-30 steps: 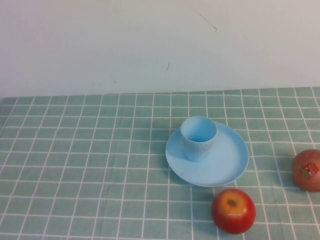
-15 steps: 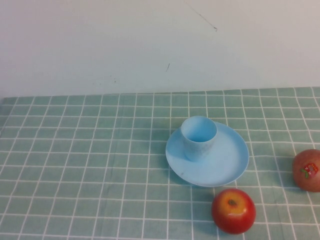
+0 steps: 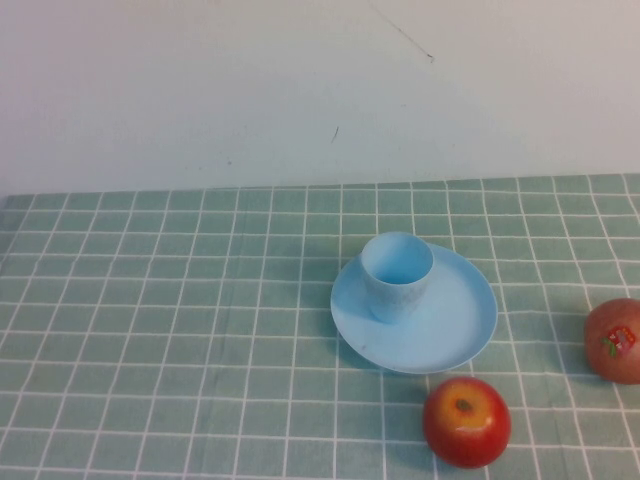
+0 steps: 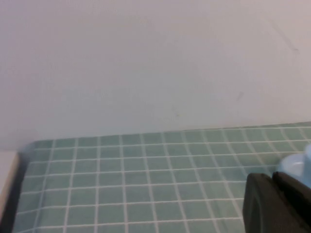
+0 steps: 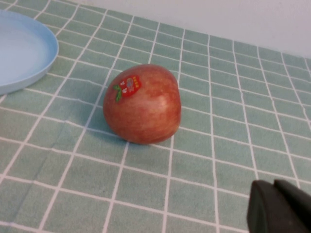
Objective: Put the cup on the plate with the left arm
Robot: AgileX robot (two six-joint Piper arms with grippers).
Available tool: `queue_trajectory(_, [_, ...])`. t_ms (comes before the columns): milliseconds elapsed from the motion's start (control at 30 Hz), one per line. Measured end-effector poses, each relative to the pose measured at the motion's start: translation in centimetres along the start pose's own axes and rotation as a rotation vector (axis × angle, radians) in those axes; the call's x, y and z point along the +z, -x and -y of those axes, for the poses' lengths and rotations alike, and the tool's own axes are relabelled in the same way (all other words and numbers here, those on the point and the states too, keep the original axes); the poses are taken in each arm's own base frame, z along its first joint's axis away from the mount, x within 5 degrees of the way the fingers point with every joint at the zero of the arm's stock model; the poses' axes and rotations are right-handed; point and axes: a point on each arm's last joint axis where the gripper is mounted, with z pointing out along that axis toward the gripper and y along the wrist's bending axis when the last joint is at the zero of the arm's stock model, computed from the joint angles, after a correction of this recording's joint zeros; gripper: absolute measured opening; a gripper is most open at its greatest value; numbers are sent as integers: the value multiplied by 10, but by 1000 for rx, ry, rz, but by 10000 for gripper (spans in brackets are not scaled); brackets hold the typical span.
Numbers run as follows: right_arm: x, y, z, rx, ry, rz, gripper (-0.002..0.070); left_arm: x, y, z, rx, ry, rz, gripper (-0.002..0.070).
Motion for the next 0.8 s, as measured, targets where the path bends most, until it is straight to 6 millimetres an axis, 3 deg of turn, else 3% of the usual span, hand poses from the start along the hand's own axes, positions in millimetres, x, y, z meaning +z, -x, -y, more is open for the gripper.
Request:
queue_trajectory(233, [0,0,0,0,0,0,-2,37,-78,-20,-74,203,48,2])
queue_trajectory(467, [0,0,0,0,0,0,-2,43,-143,-32,-102,313,75,0])
queue_trajectory(633, [0,0,0,0,0,0,-2,42,-155,-33,-143,328,77,0])
queue_trajectory(800, [0,0,0,0,0,0,-2,42,-164,-33,-171,337,-27,0])
